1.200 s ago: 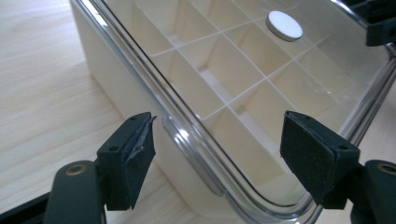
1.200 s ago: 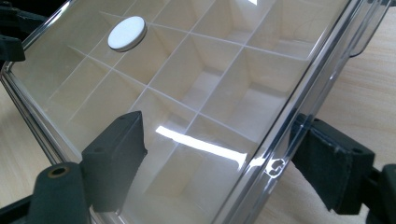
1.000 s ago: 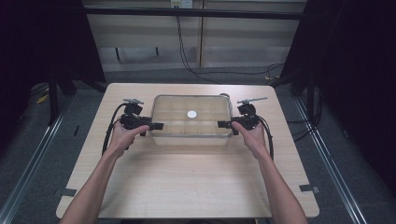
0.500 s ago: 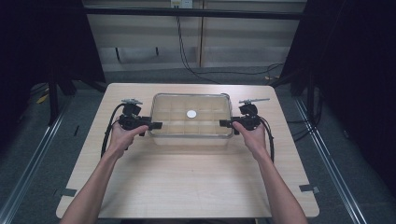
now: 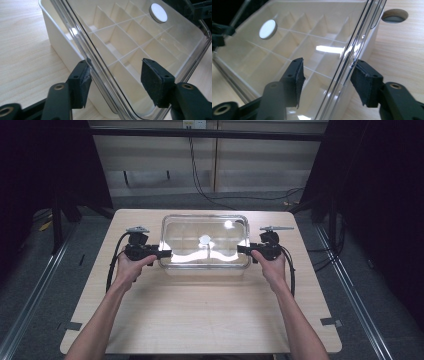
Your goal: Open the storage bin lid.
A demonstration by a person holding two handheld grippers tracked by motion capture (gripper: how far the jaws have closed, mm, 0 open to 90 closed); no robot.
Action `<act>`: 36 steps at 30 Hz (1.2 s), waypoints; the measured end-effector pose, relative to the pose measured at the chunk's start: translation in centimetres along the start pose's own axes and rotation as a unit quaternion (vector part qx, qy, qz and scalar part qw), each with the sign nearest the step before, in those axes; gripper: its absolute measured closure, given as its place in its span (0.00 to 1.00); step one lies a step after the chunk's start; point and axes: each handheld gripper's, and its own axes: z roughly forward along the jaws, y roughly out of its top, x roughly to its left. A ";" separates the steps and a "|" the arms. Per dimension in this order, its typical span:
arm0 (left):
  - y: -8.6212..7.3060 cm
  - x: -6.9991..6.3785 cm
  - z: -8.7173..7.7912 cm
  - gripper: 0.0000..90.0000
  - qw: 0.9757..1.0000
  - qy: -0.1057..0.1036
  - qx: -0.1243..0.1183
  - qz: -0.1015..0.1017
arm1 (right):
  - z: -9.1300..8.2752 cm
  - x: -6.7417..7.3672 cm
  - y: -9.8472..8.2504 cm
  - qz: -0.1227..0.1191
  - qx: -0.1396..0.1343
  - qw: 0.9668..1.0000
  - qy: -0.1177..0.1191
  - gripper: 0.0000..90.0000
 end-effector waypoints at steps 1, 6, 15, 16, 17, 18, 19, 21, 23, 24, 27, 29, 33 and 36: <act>0.0 0.0 -0.1 0.47 1.000 0.001 -0.003 0.000 | 0.0 0.0 0.0 0.000 0.000 1.000 0.000 0.52; 0.1 -0.2 -0.4 0.50 1.000 -0.002 -0.005 0.009 | -0.3 0.1 0.0 -0.001 -0.007 1.000 0.014 0.54; 0.1 -0.5 -0.7 0.57 1.000 -0.011 -0.015 0.012 | -0.5 0.1 0.3 0.002 -0.005 1.000 0.010 0.59; 0.1 -0.5 -0.7 0.59 1.000 -0.011 -0.015 0.012 | -0.6 0.1 0.3 0.004 -0.006 1.000 0.011 0.60; 0.1 -0.5 -0.9 0.60 1.000 -0.014 -0.019 0.011 | -0.6 0.0 0.3 0.006 -0.008 1.000 0.013 0.61; 0.1 -0.5 -0.9 0.60 1.000 -0.014 -0.019 0.011 | -0.6 0.0 0.3 0.006 -0.008 1.000 0.013 0.61; 0.1 -0.5 -1.1 0.61 1.000 -0.014 -0.021 0.013 | -0.8 0.0 0.4 0.008 -0.011 1.000 0.014 0.62; 0.1 -0.7 -1.2 0.62 0.999 -0.012 -0.025 0.015 | -1.0 0.2 0.4 0.008 -0.014 1.000 0.013 0.63; 0.0 -0.7 -1.3 0.63 0.999 -0.013 -0.025 0.017 | -1.2 0.4 0.4 0.004 -0.019 1.000 0.010 0.64; 0.0 -0.7 -1.4 0.63 0.999 -0.014 -0.025 0.019 | -1.2 0.4 0.4 0.004 -0.019 1.000 0.010 0.64; -0.2 -0.7 -1.7 0.67 0.999 -0.019 -0.034 0.017 | -1.6 0.6 0.4 0.004 -0.024 1.000 0.013 0.67; -0.2 -0.7 -1.8 0.68 0.999 -0.022 -0.036 0.018 | -1.8 0.6 0.5 0.003 -0.025 1.000 0.015 0.69; -0.3 -0.9 -2.1 0.70 0.999 -0.025 -0.043 0.017 | -2.3 0.7 0.5 0.008 -0.028 0.999 0.022 0.72; -0.3 -1.0 -2.3 0.72 0.999 -0.024 -0.043 0.020 | -2.6 0.8 0.5 0.009 -0.031 0.999 0.025 0.74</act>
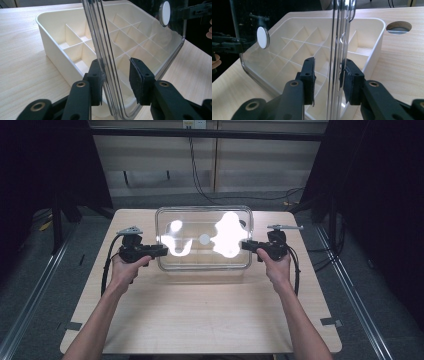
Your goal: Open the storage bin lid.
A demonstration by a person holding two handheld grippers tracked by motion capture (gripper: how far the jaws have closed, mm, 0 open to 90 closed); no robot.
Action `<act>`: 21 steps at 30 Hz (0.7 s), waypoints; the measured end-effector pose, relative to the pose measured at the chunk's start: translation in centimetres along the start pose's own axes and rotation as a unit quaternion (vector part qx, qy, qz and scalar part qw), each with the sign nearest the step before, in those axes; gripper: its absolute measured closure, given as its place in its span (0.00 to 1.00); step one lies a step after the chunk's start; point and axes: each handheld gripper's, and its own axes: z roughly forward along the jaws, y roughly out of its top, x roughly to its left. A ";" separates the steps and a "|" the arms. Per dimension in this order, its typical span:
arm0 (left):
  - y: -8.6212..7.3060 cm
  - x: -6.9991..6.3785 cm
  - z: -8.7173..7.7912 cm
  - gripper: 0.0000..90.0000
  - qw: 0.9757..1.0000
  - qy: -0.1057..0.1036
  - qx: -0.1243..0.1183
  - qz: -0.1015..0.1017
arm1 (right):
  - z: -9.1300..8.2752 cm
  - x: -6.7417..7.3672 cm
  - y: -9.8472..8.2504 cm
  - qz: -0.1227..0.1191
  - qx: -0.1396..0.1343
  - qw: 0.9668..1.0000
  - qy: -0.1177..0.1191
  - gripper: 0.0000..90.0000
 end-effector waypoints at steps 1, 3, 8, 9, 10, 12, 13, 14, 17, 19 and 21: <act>0.0 -0.1 -0.1 0.72 1.000 0.002 0.000 0.001 | -0.1 0.1 0.0 -0.001 -0.001 1.000 0.000 0.74; -0.1 -0.2 -0.2 0.73 1.000 0.004 -0.002 -0.001 | -0.3 0.3 0.0 -0.002 -0.003 1.000 0.000 0.74; -0.1 -0.3 -0.2 0.74 1.000 0.002 0.000 -0.002 | -0.6 0.4 -0.1 -0.002 -0.004 1.000 0.001 0.75; -0.2 -0.3 -0.2 0.74 1.000 0.002 0.000 -0.001 | -0.6 0.5 -0.1 -0.001 -0.005 1.000 0.002 0.75; -0.2 -0.3 -0.2 0.75 1.000 0.001 -0.001 -0.002 | -0.7 0.4 -0.1 0.000 -0.004 1.000 0.001 0.75; -0.1 -0.4 -0.3 0.74 1.000 0.001 0.000 -0.001 | -0.8 0.4 -0.1 0.001 -0.004 1.000 0.003 0.75; -0.1 -0.5 -0.3 0.75 1.000 0.001 0.000 0.001 | -0.8 0.4 -0.1 0.000 -0.005 1.000 0.003 0.75; -0.1 -0.6 -0.3 0.75 1.000 0.003 -0.001 0.003 | -0.9 0.3 -0.1 0.004 -0.006 1.000 0.004 0.75; -0.1 -0.7 -0.3 0.74 1.000 0.005 -0.002 0.003 | -0.9 0.3 -0.1 0.005 -0.006 1.000 0.004 0.75; -0.1 -0.7 -0.3 0.74 1.000 0.005 -0.003 0.002 | -1.0 0.3 -0.1 0.004 -0.007 1.000 0.005 0.75; -0.1 -0.8 -0.4 0.74 1.000 0.005 -0.002 0.000 | -1.0 0.3 0.0 0.006 -0.005 1.000 0.004 0.75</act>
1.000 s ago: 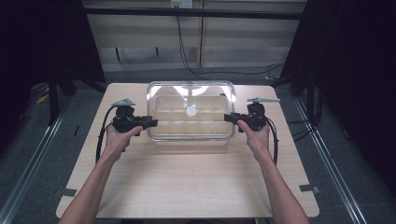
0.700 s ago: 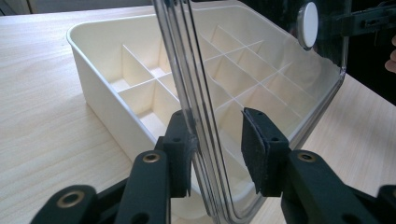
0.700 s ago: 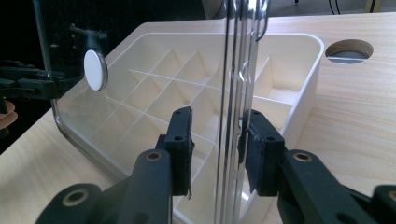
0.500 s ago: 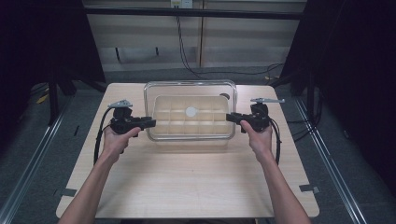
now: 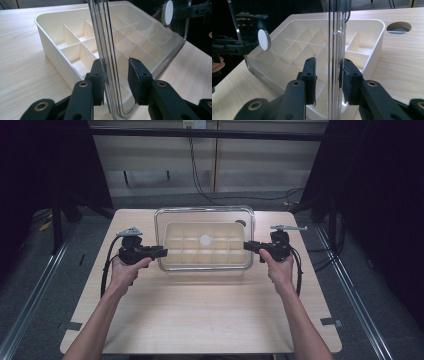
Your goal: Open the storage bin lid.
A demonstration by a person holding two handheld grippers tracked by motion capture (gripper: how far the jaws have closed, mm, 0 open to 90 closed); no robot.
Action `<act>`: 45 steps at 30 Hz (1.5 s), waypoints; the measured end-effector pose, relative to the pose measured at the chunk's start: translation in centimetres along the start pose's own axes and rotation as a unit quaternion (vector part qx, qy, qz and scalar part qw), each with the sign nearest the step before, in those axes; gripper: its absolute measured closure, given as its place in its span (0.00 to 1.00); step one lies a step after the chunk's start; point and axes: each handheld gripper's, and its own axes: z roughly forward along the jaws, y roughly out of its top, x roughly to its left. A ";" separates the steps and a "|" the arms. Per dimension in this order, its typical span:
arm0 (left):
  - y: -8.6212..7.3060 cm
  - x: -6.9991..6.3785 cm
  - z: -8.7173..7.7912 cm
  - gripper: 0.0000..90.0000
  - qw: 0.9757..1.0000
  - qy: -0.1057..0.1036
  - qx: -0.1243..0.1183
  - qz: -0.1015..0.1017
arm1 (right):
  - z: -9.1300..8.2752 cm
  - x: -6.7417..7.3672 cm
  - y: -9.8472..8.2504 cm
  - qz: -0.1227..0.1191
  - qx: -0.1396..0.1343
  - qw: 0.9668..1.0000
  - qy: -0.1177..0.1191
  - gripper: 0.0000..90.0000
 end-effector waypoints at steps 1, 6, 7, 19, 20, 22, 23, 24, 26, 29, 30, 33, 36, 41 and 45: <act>0.0 0.0 0.0 0.74 1.000 0.000 0.000 0.000 | 0.0 0.0 0.0 0.000 0.000 1.000 0.000 0.75; -0.1 -0.3 -0.5 0.75 1.000 -0.002 0.000 -0.002 | -0.3 0.3 -0.1 -0.003 0.000 1.000 0.009 0.76; -0.1 -0.3 -0.6 0.75 1.000 -0.004 0.001 0.001 | -0.3 0.3 -0.1 -0.003 0.000 1.000 0.009 0.76; -0.4 -0.5 -1.3 0.75 1.000 0.000 -0.012 -0.008 | -0.6 0.9 -0.1 -0.008 -0.005 1.000 0.017 0.76; -0.6 -0.4 -1.4 0.75 1.000 -0.005 -0.012 -0.012 | -0.6 0.9 -0.2 -0.008 -0.004 1.000 0.018 0.77; -0.6 -0.2 -1.4 0.75 1.000 -0.007 -0.012 -0.013 | -0.5 0.9 -0.3 -0.007 -0.004 1.000 0.019 0.77; -0.6 -0.2 -1.4 0.75 1.000 -0.007 -0.016 -0.018 | -0.5 0.9 -0.3 -0.005 -0.005 1.000 0.021 0.77; -0.6 -0.3 -1.5 0.75 1.000 -0.004 -0.014 -0.017 | -0.6 1.0 -0.3 -0.006 -0.005 1.000 0.022 0.77; -0.6 -0.4 -1.5 0.75 1.000 -0.005 -0.015 -0.018 | -0.6 1.0 -0.4 -0.006 -0.005 1.000 0.022 0.77; -0.6 -0.6 -1.8 0.75 1.000 -0.003 -0.014 -0.012 | -0.8 1.2 -0.5 -0.008 -0.006 1.000 0.026 0.78; -0.6 -0.6 -1.9 0.75 1.000 -0.004 -0.013 -0.009 | -0.9 1.2 -0.5 -0.008 -0.008 1.000 0.027 0.78; -0.5 -0.8 -2.1 0.75 1.000 -0.001 -0.014 -0.009 | -1.1 1.4 -0.5 -0.007 -0.009 1.000 0.028 0.78; -0.6 -1.0 -2.4 0.75 1.000 -0.002 -0.016 -0.004 | -1.4 1.8 -0.5 -0.011 -0.011 0.999 0.031 0.78; -0.7 -1.2 -2.6 0.75 1.000 -0.001 -0.015 -0.003 | -1.5 1.8 -0.8 -0.008 -0.011 0.999 0.033 0.78; -0.8 -1.3 -2.7 0.75 1.000 -0.002 -0.014 -0.002 | -1.5 1.7 -1.0 -0.004 -0.012 0.999 0.035 0.78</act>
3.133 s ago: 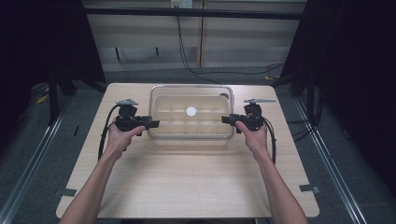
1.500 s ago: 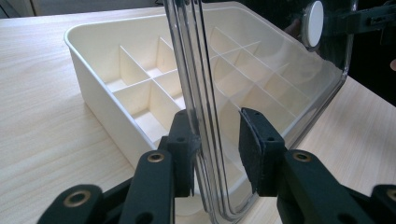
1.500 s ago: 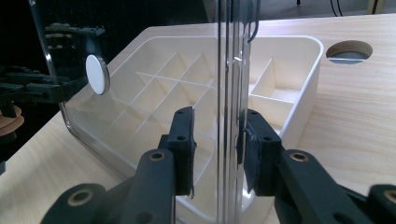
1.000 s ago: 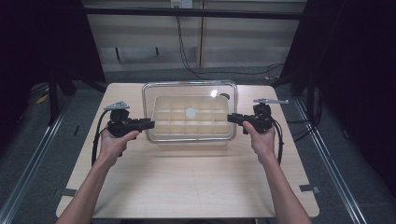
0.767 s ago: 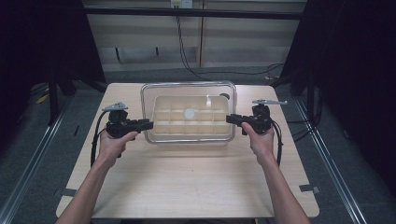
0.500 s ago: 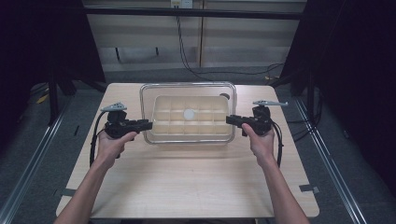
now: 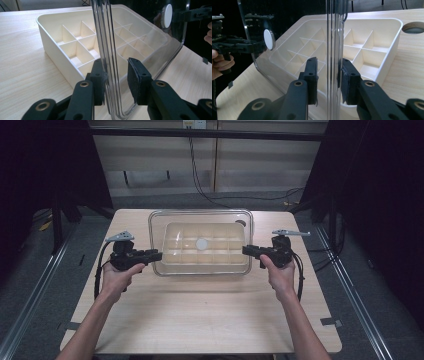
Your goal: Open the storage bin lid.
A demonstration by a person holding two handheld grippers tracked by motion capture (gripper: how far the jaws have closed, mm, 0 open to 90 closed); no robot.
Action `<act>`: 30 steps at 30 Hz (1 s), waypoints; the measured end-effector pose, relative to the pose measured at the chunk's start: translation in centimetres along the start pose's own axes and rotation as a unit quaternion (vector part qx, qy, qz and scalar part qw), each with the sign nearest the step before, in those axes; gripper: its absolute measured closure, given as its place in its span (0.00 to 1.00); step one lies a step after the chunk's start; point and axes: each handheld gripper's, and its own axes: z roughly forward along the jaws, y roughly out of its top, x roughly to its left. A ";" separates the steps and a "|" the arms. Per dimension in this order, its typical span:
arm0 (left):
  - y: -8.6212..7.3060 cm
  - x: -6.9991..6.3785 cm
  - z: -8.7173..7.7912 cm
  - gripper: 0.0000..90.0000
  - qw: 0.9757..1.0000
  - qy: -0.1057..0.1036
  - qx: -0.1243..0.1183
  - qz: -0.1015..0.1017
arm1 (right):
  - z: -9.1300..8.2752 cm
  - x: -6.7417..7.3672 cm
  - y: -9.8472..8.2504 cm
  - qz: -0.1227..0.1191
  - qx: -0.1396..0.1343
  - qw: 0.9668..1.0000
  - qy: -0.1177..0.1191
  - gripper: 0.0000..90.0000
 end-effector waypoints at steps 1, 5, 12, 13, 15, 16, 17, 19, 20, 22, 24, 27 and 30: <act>0.0 0.0 0.0 0.75 1.000 0.000 0.001 0.000 | 0.0 0.0 0.0 0.003 0.000 1.000 0.002 0.78; -0.2 -0.3 -0.2 0.75 1.000 -0.005 -0.002 0.000 | -0.2 0.0 -0.1 0.004 0.000 1.000 0.002 0.78; -0.7 -0.6 -0.6 0.76 1.000 -0.008 0.001 -0.001 | -0.6 0.4 -0.3 0.001 0.000 1.000 0.011 0.79; -0.7 -0.6 -0.6 0.76 1.000 -0.008 0.001 -0.001 | -0.7 0.3 -0.4 0.002 0.000 1.000 0.014 0.79; -0.8 -0.8 -0.6 0.76 1.000 -0.009 0.000 -0.002 | -0.8 0.3 -0.5 0.002 0.001 1.000 0.013 0.79; -0.9 -0.9 -0.6 0.76 1.000 -0.006 0.000 -0.003 | -0.8 0.3 -0.6 0.001 0.001 1.000 0.013 0.79; -0.9 -0.9 -0.7 0.76 1.000 -0.008 0.001 -0.005 | -0.9 0.4 -0.6 0.001 -0.001 1.000 0.014 0.79; -1.0 -1.1 -0.9 0.76 1.000 -0.007 0.004 -0.002 | -1.0 0.5 -0.7 -0.001 -0.002 1.000 0.013 0.79; -1.0 -1.1 -0.9 0.76 1.000 -0.007 0.004 -0.002 | -1.0 0.5 -0.7 -0.001 -0.002 1.000 0.013 0.79; -1.3 -1.3 -1.1 0.76 1.000 -0.006 0.003 0.000 | -1.2 0.7 -0.8 -0.004 -0.004 1.000 0.016 0.80; -1.5 -1.3 -1.3 0.76 1.000 -0.005 0.009 0.000 | -1.2 0.9 -1.0 -0.004 -0.003 1.000 0.017 0.80; -1.6 -1.5 -1.5 0.76 1.000 0.000 0.008 0.001 | -1.1 1.0 -1.1 -0.008 -0.003 1.000 0.022 0.80; -1.7 -1.6 -1.6 0.76 1.000 -0.002 0.005 0.000 | -1.2 1.1 -1.1 -0.009 -0.004 1.000 0.023 0.80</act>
